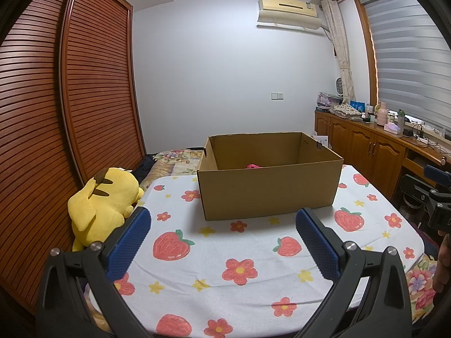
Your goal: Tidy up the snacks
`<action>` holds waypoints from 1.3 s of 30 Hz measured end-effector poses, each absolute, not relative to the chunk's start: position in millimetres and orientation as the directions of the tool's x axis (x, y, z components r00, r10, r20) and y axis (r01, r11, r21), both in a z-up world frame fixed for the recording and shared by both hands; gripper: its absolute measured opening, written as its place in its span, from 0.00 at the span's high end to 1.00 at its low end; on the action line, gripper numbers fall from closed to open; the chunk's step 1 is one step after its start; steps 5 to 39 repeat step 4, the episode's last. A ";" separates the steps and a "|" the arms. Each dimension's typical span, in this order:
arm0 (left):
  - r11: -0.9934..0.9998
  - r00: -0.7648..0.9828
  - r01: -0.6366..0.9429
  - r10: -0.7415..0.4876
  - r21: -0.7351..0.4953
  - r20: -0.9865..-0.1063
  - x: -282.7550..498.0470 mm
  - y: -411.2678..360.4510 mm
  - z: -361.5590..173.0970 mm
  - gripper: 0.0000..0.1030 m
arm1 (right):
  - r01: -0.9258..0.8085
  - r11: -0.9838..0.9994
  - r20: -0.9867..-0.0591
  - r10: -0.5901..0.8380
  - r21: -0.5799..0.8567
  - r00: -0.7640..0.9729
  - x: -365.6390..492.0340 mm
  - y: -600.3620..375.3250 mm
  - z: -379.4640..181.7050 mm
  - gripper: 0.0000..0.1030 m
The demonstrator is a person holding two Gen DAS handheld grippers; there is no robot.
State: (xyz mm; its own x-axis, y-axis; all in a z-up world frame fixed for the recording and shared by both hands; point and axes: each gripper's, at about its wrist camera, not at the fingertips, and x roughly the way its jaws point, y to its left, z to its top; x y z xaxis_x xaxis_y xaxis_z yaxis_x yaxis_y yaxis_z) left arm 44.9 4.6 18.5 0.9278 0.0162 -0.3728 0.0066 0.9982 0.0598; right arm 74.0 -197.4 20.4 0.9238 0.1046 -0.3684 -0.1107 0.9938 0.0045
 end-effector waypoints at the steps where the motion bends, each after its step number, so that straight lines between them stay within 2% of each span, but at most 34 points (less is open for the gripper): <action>1: 0.998 0.928 0.008 0.015 0.059 -0.373 44.9 4.7 18.6 0.00 | -0.111 0.994 -0.369 0.105 0.005 0.924 74.0 -197.5 20.4 0.00; 39: 0.998 0.927 0.008 0.015 0.059 -0.374 45.1 4.7 18.4 0.00 | -0.111 0.994 -0.369 0.105 0.004 0.924 73.7 -197.4 20.3 0.00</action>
